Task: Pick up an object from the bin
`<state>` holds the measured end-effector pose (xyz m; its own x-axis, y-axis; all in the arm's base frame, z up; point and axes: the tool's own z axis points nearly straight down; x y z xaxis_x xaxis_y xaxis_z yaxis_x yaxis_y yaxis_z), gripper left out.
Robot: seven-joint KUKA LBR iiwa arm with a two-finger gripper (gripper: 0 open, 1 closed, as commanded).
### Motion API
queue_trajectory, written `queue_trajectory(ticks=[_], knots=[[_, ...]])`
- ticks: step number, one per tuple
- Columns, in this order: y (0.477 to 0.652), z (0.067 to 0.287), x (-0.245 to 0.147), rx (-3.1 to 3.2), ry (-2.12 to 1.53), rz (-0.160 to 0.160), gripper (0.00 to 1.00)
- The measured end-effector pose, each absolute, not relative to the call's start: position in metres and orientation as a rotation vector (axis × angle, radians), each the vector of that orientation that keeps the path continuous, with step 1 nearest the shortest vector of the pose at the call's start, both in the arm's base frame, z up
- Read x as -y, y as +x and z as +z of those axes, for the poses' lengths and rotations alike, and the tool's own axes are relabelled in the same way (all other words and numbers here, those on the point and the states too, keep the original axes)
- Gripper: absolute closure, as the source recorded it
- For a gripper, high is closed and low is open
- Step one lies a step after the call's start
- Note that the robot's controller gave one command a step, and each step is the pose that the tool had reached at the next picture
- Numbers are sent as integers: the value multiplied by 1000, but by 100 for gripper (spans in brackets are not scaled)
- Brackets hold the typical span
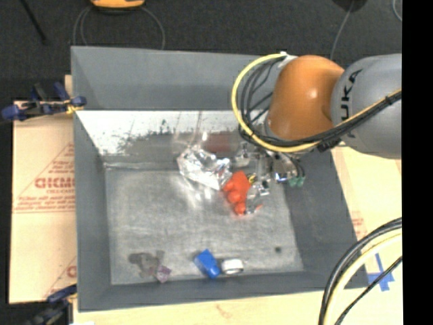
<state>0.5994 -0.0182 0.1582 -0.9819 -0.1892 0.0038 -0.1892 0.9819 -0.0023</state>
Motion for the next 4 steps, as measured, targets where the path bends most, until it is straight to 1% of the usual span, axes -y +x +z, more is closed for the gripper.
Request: queue_trajectory(ticks=[1, 2, 3, 4], knots=[[614, 85, 44, 3141, 251, 3, 0], [639, 77, 49, 3039, 816, 4, 0], [649, 98, 80, 3037, 833, 7, 0], [654, 79, 76, 2994, 981, 9, 0]])
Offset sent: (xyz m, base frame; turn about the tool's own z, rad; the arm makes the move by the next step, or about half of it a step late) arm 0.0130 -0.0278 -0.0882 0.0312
